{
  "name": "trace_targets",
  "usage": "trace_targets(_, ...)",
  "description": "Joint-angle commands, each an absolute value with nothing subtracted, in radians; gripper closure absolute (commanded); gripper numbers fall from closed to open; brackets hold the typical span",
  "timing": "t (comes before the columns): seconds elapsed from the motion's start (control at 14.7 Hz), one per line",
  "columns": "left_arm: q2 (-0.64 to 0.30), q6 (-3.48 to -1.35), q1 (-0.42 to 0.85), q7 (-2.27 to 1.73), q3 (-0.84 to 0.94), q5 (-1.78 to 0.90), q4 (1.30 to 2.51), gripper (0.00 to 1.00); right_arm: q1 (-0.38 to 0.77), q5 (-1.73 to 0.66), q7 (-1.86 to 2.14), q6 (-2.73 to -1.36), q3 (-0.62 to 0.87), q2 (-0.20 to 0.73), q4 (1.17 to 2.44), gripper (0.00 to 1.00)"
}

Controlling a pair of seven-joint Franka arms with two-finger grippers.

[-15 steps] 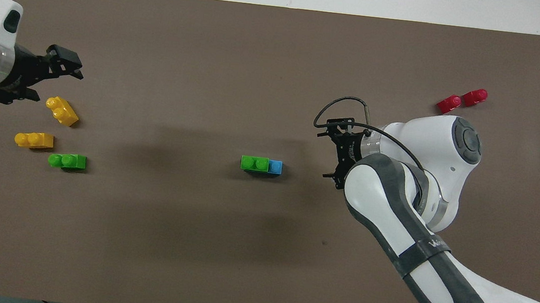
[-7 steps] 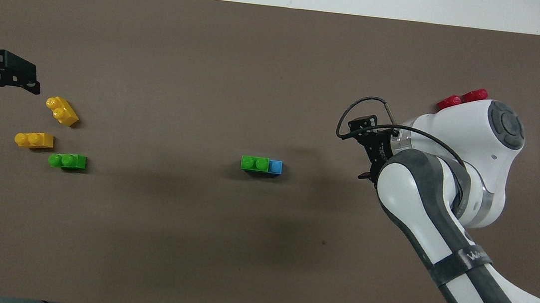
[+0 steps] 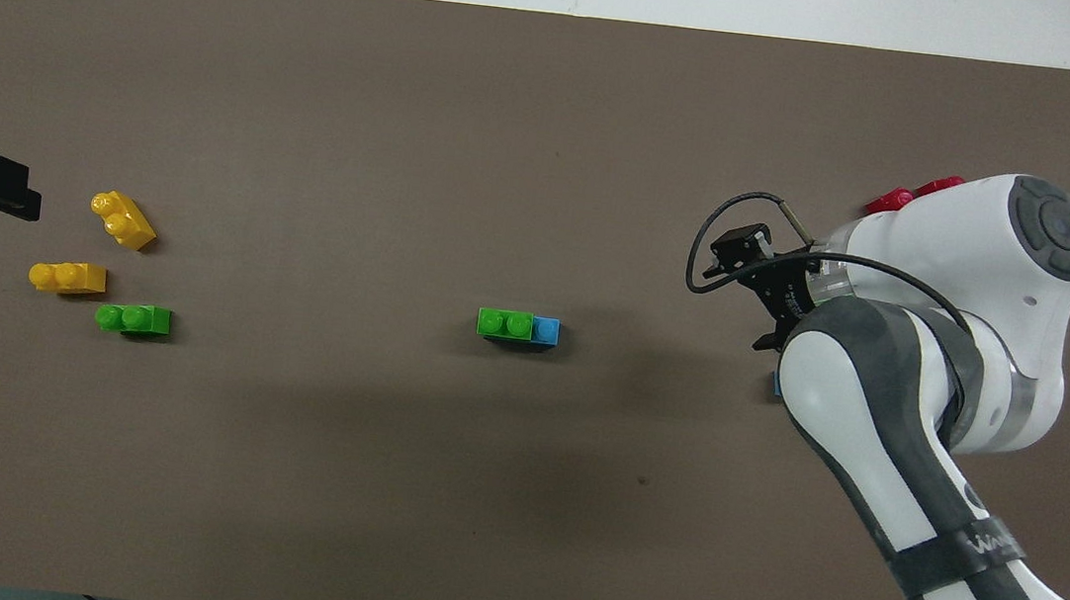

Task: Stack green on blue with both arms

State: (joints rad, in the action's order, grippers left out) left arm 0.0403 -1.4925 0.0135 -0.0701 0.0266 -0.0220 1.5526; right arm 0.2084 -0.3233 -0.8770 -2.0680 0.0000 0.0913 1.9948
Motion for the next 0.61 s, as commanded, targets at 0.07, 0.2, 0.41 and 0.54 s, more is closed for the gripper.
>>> trace_targets(0.07,0.06,-1.515,0.029,-0.066,0.005,-0.034,1.579,0.0,0.131,-0.278,-0.7,-1.976,0.008,0.019,1.996,0.03)
trace_targets(0.2,0.058,-1.532,0.031,-0.072,0.006,-0.031,1.575,0.0,0.109,-0.253,-0.602,-1.947,0.008,-0.014,1.996,0.03)
trace_targets(0.41,0.06,-1.532,0.029,-0.064,0.009,-0.029,1.578,0.0,0.107,-0.192,-0.499,-1.916,0.008,-0.05,1.996,0.03)
trace_targets(0.54,0.061,-1.526,0.029,-0.064,0.009,-0.029,1.577,0.0,0.107,-0.143,-0.439,-1.887,0.008,-0.074,1.991,0.03)
